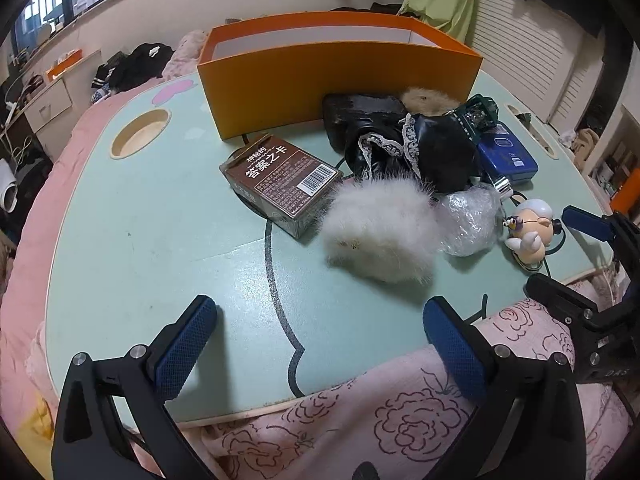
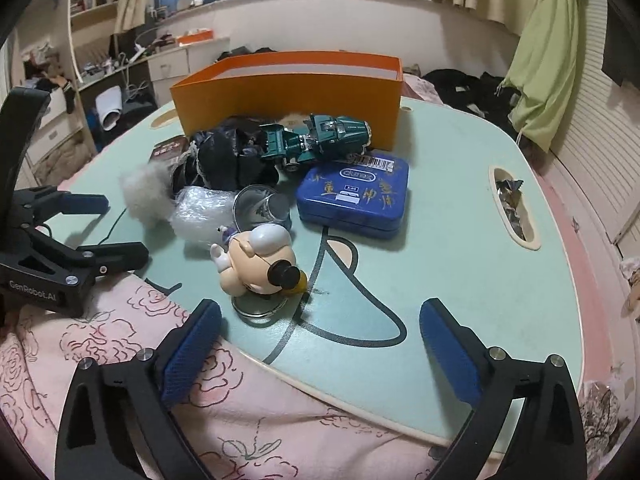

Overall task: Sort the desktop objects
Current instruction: 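Grasp the figurine keychain on the table with the right gripper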

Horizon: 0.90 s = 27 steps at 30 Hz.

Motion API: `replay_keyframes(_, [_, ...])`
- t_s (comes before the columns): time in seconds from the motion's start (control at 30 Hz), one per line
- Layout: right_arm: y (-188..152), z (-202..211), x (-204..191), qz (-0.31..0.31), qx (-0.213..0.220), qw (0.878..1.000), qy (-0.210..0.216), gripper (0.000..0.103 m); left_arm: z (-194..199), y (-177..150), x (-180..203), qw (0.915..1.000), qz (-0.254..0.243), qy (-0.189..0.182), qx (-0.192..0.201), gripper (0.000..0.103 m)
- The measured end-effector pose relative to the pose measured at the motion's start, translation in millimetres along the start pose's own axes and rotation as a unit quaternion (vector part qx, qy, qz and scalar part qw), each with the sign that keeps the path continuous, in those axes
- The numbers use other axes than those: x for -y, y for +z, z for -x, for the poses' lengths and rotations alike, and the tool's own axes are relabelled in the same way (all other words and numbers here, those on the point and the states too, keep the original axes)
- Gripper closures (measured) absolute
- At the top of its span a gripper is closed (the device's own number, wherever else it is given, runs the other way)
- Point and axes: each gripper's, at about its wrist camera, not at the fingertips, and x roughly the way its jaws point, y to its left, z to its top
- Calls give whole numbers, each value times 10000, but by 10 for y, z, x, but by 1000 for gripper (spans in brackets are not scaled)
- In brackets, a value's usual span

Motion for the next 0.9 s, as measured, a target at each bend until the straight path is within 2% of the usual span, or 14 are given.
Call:
replay_keyframes(0.77, [67,1,-69,46,116,9999,58,1,-3,20,-19,10000,5,-7,39,0])
replay_keyframes(0.83, [84,2,-81,76,160,9997,169,7,-3,20,-18,10000,6,-3,50,0])
replay_keyframes(0.9, [82,26,-93,147,246,9993,258,24,4,11,-29,10000,32,23,70,0])
